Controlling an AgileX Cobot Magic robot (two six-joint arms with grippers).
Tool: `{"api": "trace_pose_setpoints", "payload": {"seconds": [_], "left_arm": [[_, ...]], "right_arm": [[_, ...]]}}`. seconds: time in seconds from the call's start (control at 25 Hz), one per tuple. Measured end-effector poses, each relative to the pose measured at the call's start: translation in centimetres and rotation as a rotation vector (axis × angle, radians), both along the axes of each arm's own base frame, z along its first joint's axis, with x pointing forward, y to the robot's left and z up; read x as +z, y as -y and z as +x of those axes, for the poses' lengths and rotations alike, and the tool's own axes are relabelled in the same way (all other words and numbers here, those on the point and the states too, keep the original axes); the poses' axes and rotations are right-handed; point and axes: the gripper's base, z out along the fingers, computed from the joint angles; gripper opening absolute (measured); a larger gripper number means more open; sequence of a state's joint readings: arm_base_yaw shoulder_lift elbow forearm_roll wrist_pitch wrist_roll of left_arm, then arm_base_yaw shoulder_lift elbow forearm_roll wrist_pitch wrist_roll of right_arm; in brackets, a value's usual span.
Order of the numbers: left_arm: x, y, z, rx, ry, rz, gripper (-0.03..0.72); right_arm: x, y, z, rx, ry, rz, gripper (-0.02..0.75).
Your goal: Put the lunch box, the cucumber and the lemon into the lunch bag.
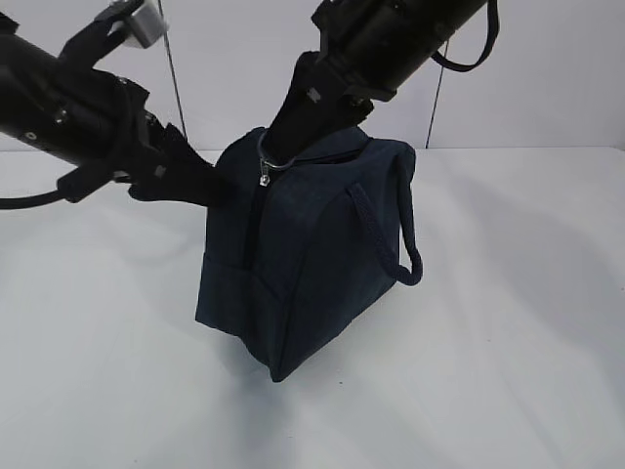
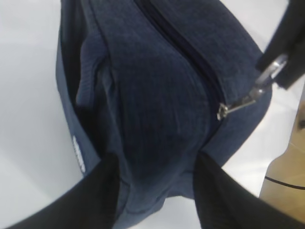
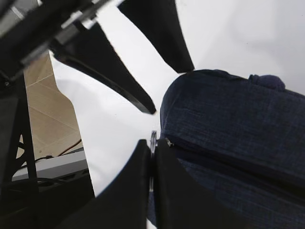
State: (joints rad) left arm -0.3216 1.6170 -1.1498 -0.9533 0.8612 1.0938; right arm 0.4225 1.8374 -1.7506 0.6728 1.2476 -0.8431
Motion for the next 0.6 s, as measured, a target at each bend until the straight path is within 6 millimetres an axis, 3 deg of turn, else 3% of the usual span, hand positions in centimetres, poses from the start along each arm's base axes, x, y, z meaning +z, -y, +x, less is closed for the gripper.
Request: {"api": "trace_pose_setpoints", "payload": {"seconds": [0.24, 0.6], "left_arm": [[-1.2, 0.6, 0.9, -0.017, 0.009, -0.05, 0.314], [-2.3, 1.0, 1.2, -0.041, -0.019, -0.059, 0.013]], "right_arm": [[0.0, 0.0, 0.0, 0.0, -0.002, 0.001, 0.008], [-0.2, 0.0, 0.1, 0.001, -0.004, 0.0, 0.008]]}}
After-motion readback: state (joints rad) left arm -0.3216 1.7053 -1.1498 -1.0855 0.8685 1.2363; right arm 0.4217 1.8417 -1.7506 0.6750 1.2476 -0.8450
